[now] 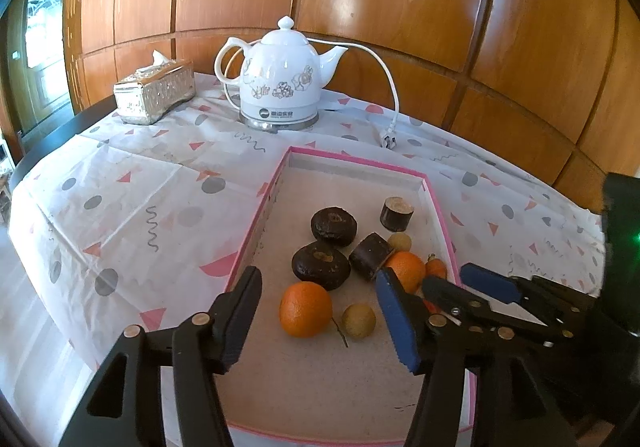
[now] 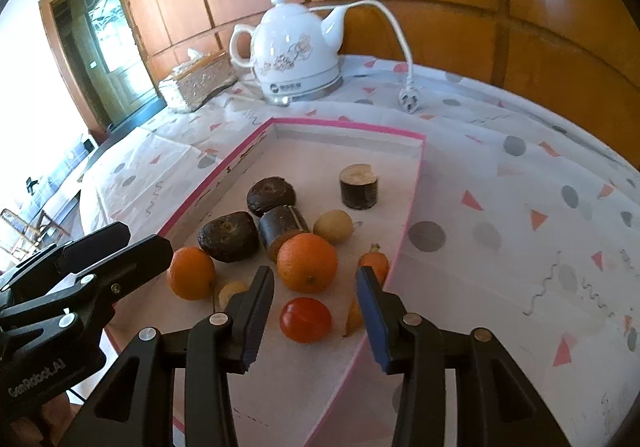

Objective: Organize fruits

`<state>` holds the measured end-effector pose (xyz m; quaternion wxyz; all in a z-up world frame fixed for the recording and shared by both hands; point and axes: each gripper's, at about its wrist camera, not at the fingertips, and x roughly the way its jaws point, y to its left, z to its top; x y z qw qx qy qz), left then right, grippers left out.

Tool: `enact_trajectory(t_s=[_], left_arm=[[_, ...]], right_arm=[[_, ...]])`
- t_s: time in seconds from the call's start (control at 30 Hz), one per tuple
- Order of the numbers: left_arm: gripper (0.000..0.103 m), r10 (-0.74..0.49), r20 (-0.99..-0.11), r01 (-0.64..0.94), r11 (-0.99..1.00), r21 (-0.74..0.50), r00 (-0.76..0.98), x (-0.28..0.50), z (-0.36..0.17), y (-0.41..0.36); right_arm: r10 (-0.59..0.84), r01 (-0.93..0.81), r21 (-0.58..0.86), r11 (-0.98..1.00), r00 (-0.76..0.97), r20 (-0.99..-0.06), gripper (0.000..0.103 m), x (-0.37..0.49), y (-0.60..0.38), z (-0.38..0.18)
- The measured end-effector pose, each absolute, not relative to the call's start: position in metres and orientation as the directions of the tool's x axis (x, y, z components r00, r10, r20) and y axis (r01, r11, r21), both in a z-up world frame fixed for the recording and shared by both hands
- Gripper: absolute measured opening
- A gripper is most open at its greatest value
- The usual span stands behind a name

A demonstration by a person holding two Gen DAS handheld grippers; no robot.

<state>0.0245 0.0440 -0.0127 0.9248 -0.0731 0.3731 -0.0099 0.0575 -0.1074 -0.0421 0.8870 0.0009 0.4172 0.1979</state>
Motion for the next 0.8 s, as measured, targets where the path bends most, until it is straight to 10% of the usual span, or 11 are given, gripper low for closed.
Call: enact_trajectory(t_s=[0.4,0.6,0.8], left_arm=[[0.074,-0.083,-0.668,0.000,0.992,-0.123,0.740,0.010,-0.006,0.030],[0.103,-0.072,-0.652,-0.009,0.993,-0.121,0.755,0.003,-0.001,0.028],[0.103,-0.033,-0.637,-0.028,0.996,-0.086,0.770,0.000,0.005,0.024]], right_arm=[[0.247,-0.236,0.112,0.965,0.684,-0.687,0.046,0.024,-0.125,-0.029],[0.225,-0.209,0.110,0.972,0.684,-0.694,0.046,0.016,-0.132,-0.035],[0.223,-0.204,0.111,0.973,0.683,-0.696,0.046,0.012,-0.132,-0.036]])
